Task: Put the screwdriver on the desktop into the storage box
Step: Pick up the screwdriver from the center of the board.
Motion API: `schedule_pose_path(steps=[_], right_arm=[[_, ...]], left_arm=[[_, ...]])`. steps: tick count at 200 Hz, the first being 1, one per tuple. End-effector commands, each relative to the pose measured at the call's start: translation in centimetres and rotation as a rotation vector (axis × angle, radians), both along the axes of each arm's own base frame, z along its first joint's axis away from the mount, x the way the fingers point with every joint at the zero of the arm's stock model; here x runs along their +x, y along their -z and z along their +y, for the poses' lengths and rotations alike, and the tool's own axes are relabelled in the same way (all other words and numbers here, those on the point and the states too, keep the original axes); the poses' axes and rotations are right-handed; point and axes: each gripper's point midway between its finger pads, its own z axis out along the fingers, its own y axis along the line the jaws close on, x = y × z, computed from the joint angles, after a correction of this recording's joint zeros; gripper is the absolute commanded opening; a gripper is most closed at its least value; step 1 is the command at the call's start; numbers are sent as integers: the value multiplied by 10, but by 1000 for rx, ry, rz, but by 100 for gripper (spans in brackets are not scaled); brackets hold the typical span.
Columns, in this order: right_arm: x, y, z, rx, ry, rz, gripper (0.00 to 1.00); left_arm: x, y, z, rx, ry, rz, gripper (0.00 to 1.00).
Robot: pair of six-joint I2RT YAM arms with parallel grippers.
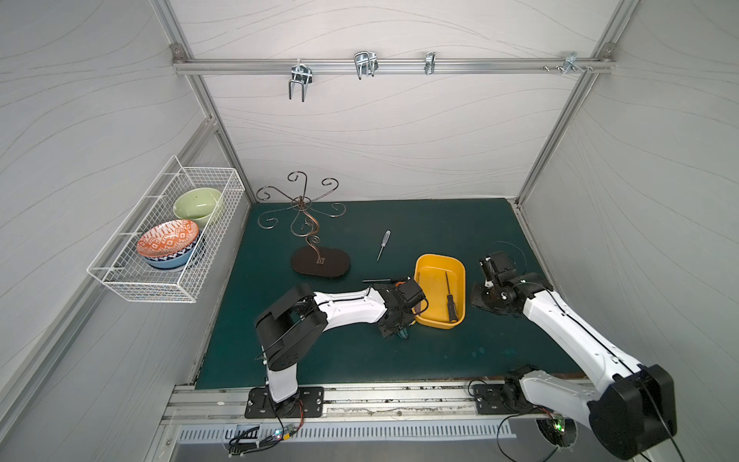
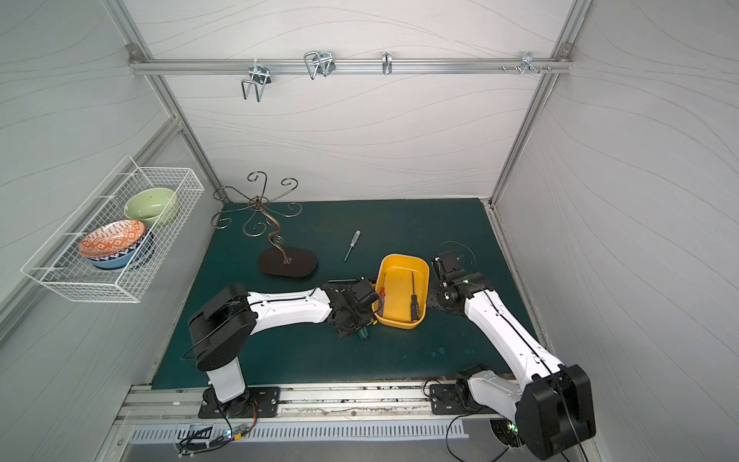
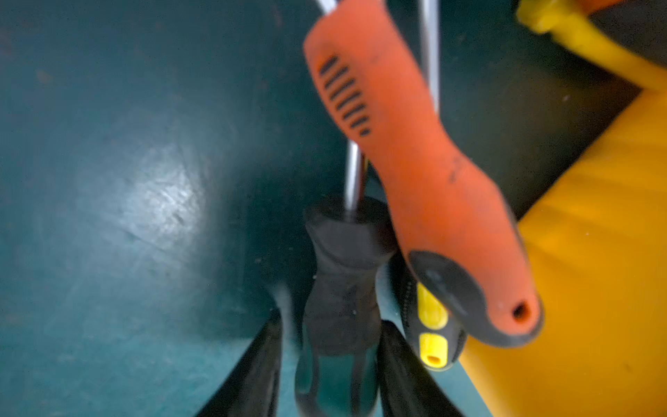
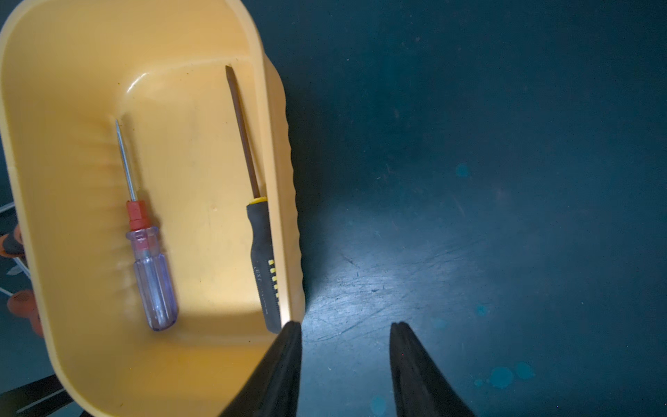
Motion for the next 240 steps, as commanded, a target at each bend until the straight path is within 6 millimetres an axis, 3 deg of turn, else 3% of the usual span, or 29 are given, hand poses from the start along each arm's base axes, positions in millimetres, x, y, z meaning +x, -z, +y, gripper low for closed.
schedule_pose_path(steps=[1, 34, 74, 143, 169, 240], right_arm=[[-1, 1, -5, -12, 13, 0, 44], [1, 1, -4, -13, 10, -2, 43], [5, -1, -2, -9, 8, -11, 43], [3, -1, -2, 0, 16, -15, 43], [3, -2, -2, 1, 17, -15, 43], [3, -3, -1, 10, 26, -21, 42]], left_arm=[[-9, 11, 12, 58, -28, 85, 43], [-14, 15, 31, 111, -62, 138, 34], [-10, 4, 44, 96, -47, 121, 19], [12, -25, 25, -171, 71, 45, 0], [9, -32, 26, -199, 80, 66, 0], [-15, -40, 96, -1, -99, 99, 0]])
